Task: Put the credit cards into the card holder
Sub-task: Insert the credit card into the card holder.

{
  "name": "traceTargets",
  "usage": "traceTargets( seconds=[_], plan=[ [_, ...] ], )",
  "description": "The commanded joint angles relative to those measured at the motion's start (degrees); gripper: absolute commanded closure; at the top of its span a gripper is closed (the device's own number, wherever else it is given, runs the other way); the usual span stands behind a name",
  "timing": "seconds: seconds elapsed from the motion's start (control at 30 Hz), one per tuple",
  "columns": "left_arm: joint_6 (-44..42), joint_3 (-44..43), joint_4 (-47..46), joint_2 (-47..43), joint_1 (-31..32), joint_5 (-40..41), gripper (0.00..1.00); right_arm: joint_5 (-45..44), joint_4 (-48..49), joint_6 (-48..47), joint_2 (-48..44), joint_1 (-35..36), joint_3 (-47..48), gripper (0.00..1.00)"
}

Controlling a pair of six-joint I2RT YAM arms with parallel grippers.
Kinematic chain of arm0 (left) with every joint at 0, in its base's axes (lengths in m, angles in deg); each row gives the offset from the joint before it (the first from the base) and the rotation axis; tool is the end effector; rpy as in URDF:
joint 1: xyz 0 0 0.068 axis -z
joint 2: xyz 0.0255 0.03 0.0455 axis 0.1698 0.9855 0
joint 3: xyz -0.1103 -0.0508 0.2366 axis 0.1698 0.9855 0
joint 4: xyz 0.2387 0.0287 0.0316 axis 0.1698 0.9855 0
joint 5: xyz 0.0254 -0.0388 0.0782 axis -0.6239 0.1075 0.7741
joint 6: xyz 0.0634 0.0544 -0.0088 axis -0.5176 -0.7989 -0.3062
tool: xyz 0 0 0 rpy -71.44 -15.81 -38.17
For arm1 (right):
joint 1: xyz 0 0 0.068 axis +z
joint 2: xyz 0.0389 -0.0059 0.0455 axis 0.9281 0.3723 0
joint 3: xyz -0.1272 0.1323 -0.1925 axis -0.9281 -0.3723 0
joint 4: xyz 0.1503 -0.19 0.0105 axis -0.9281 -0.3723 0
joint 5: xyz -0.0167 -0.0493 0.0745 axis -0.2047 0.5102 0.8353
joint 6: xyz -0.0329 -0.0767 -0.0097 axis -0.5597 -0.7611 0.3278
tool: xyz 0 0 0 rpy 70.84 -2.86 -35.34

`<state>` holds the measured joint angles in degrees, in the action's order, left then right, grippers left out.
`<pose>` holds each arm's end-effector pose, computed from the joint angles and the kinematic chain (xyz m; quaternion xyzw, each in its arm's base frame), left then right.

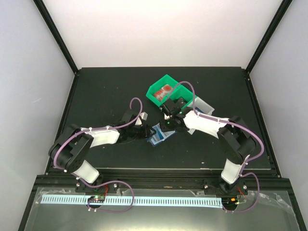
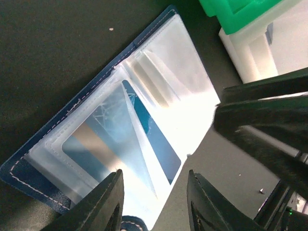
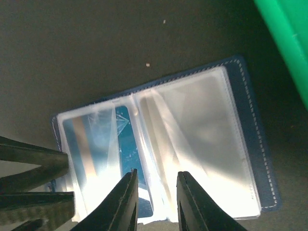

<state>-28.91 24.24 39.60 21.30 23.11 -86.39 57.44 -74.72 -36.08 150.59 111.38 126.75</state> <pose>0.2302 -0.1864 0.1272 0.0093 0.9079 -0.3843 0.1671 0.2530 0.2450 0.1466 -0.1276 0.9677 0.1544 0.1529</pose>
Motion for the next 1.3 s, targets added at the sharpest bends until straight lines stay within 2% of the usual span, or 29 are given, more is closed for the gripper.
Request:
traceTargets(
  seconds=[0.0, 0.33, 0.5, 0.6, 1.03, 1.17, 1.27],
  plan=[
    [1.0, -1.8, -2.2, 1.1, 0.7, 0.9, 0.60, -2.2, 0.7, 0.5, -1.6, -0.6, -0.3, 0.74],
    [0.7, -1.7, 2.2, -0.8, 0.9, 6.4, 0.56, 10.0, -1.3, -11.5, 5.8, 0.1, 2.2, 0.76],
    [1.8, -1.5, 2.2, 0.1, 0.8, 6.8, 0.54, 7.1, -2.3, -9.5, 9.4, 0.2, 3.2, 0.93],
    [1.7, -1.5, 2.4, 0.0, 0.8, 6.9, 0.53, 5.0, -2.9, -8.2, 10.0, 0.2, 3.2, 0.99],
    [1.9, -2.1, 3.7, 0.3, 0.8, 8.3, 0.48, 2.5, -4.0, -5.5, 12.7, 0.2, 3.0, 0.99],
    [2.3, -1.4, 4.1, -1.1, 0.8, 9.7, 0.47, 2.9, -3.0, -5.7, 11.0, 0.2, 2.4, 0.99],
    [1.8, -1.0, 6.0, -3.9, 0.8, 12.1, 0.46, 3.1, -2.3, -6.0, 7.0, 0.2, 2.2, 0.89]
  ],
)
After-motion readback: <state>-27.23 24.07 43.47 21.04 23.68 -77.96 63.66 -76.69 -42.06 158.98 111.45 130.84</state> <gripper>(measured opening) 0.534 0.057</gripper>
